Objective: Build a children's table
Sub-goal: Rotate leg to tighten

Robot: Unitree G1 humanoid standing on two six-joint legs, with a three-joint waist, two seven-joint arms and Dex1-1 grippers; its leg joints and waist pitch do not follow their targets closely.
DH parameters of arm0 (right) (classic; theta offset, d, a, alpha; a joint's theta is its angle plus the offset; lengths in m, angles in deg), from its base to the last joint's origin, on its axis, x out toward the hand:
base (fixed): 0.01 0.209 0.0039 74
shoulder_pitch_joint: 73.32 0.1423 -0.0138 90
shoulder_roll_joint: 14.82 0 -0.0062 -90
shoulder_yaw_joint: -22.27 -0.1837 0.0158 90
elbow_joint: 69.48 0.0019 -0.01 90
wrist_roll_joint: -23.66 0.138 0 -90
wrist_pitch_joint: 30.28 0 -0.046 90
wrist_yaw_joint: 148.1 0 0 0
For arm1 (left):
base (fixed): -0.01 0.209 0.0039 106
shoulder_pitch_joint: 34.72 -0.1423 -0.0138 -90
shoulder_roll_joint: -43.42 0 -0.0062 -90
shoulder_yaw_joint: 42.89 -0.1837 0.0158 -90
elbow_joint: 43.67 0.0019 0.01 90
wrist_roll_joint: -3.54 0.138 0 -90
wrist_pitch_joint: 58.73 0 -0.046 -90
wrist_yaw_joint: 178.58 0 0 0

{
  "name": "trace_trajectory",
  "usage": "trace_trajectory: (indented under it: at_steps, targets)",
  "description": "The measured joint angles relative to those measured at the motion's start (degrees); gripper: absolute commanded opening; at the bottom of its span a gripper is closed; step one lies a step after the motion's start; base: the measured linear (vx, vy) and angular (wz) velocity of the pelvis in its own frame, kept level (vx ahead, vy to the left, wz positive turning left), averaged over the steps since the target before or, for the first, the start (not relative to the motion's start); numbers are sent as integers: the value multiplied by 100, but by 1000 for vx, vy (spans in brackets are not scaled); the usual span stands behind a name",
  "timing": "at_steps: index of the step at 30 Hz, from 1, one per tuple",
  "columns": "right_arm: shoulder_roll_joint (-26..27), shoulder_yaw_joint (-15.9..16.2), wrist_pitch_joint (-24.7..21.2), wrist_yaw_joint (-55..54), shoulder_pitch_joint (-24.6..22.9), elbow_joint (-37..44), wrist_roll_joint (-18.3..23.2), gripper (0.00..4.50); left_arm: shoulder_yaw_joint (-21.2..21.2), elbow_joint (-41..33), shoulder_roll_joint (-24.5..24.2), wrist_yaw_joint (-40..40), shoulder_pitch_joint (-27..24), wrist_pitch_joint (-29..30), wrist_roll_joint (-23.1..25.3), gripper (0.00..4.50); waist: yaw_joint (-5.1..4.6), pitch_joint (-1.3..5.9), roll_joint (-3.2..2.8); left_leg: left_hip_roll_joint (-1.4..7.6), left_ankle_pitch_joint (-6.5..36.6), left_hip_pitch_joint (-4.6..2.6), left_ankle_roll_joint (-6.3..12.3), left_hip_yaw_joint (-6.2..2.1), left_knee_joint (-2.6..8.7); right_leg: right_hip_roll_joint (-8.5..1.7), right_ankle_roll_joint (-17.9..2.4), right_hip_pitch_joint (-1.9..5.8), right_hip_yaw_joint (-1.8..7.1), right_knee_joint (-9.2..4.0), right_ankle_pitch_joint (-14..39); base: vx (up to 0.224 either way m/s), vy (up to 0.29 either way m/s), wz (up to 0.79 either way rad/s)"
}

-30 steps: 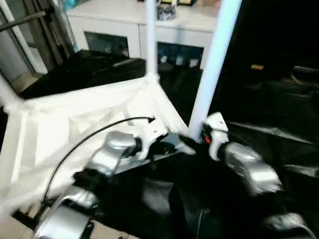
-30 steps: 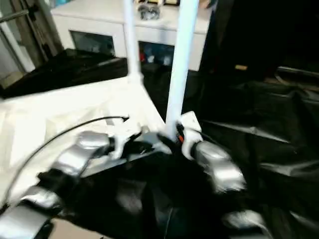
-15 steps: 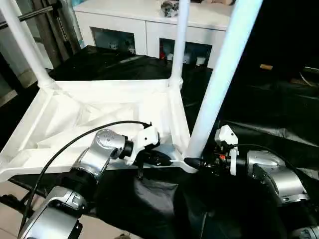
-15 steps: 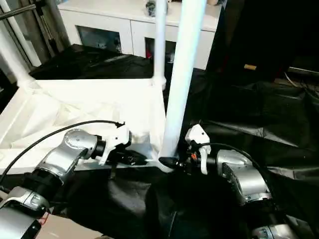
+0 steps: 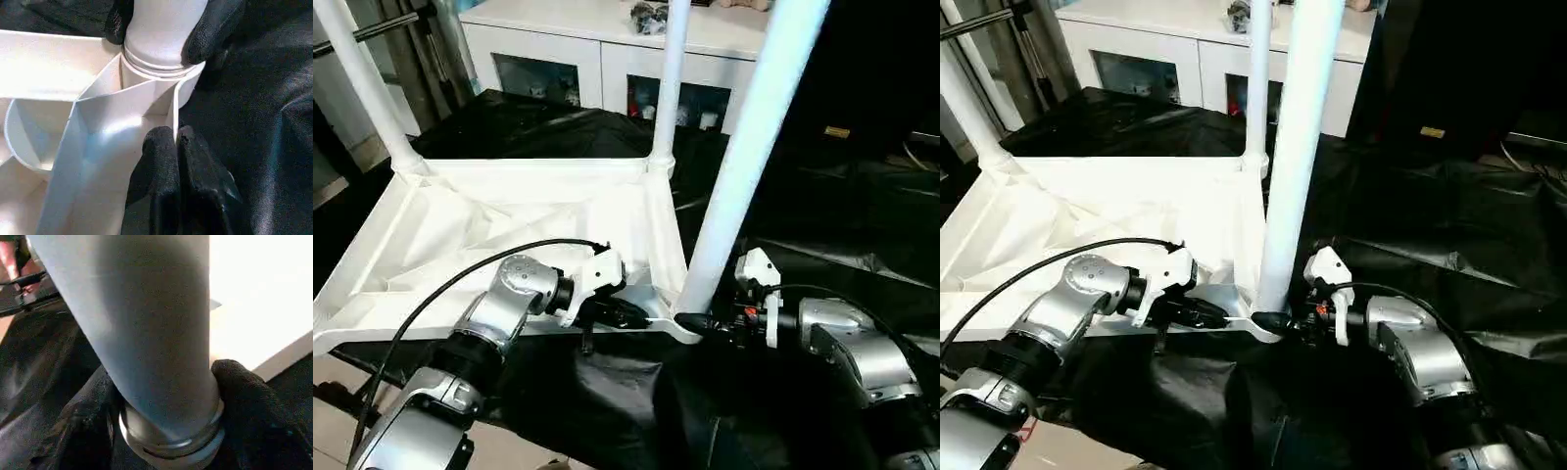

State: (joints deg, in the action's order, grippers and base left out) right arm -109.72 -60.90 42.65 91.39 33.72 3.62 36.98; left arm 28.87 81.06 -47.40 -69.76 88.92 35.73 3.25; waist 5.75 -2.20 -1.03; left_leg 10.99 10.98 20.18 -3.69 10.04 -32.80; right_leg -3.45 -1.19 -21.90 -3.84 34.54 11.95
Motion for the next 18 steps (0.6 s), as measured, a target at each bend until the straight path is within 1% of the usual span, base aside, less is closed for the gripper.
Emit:
trace_trajectory:
  at_steps: [2,4,6,10,13,14,16,17,18]
  targets:
    - [350,-128,103,-621,112,-246,-106,259,147,121,99,426,38,103,66,0,-54,1,2,0,9,-11,-26,0,-15,-1,-6,3,4,21,-4,0,0,0]
    - [542,-197,224,-1111,168,-417,-179,259,181,181,215,764,64,178,126,0,-95,2,0,-4,10,-18,-27,0,-17,-4,-6,13,11,25,-4,0,0,0]
    - [801,-273,278,-1707,341,-668,-263,259,251,262,385,1157,90,300,181,0,-137,1,1,-5,5,-17,-35,0,-17,-4,5,15,11,25,2,0,0,0]
    - [1210,-426,302,-2653,553,-941,-414,259,321,309,625,1725,152,521,268,0,-193,3,-2,-5,2,-20,-40,-1,-12,-4,15,12,11,25,-8,-14,0,-2]
    - [1398,-432,271,-3131,719,-1088,-519,259,380,338,726,1965,179,610,309,0,-228,6,-7,-5,2,-20,-40,-2,-7,-3,17,10,10,25,-12,0,0,0]
    - [1422,-444,282,-3161,738,-1123,-520,294,382,338,738,1989,181,617,320,0,-230,7,-9,-5,2,-20,-40,-2,-6,-3,17,10,10,25,-12,0,0,0]
    - [1470,-505,337,-3141,747,-1184,-496,294,385,333,739,1997,181,617,328,0,-236,8,-10,-5,2,-20,-41,-3,-5,-3,17,10,10,25,-12,0,0,0]
    - [1482,-515,358,-3145,748,-1199,-498,330,385,332,740,1997,181,617,329,0,-237,8,-10,-5,2,-20,-40,-3,-5,-3,17,10,11,25,-12,0,0,0]
    - [1483,-516,376,-3140,749,-1207,-502,334,384,327,739,1996,181,617,331,0,-237,8,-10,-5,2,-19,-40,-3,-6,-3,17,10,11,25,-12,0,0,0]
